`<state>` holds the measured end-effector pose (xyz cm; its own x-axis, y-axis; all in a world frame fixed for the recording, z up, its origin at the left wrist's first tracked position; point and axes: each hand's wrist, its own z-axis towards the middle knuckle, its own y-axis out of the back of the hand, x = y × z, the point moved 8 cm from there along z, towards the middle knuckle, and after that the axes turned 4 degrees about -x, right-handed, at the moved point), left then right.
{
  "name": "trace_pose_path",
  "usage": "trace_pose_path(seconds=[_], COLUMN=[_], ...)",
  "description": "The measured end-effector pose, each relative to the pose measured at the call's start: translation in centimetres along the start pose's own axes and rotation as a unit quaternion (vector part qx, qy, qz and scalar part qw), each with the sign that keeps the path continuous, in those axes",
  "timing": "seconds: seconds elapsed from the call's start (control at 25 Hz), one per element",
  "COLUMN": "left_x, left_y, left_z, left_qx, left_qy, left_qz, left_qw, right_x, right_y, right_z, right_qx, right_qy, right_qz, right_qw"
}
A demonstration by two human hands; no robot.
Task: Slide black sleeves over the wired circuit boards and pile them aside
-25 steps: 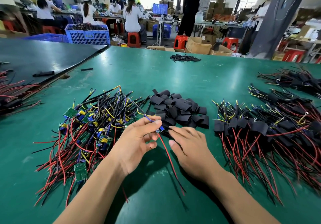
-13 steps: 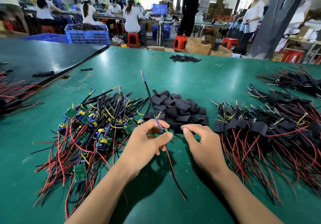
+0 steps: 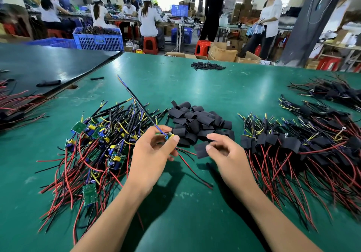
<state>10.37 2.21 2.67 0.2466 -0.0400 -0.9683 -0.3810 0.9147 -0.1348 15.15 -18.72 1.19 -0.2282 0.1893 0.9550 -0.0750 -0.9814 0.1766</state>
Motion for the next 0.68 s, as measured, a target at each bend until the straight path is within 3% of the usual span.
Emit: trace_pose_path(seconds=[0.2,0.4,0.68], left_x=[0.3,0.7,1.0], left_y=[0.7,-0.2,-0.7], left_z=[0.3,0.1,-0.2], left_qx=[-0.02,0.003,0.033], left_qy=[0.027,0.045,0.039], left_qz=[-0.04,-0.04,-0.004], left_qw=[0.999,0.998,0.999], right_x=[-1.4,-1.3,-0.1], right_y=[1.3,0.1,-1.0], right_z=[1.0,1.0,0.2], right_qx=[-0.052,-0.005,0.047], right_qy=[-0.064,-0.094,-0.059], right_qz=[0.106,0.229,0.191], right_qw=[0.991,0.969,0.979])
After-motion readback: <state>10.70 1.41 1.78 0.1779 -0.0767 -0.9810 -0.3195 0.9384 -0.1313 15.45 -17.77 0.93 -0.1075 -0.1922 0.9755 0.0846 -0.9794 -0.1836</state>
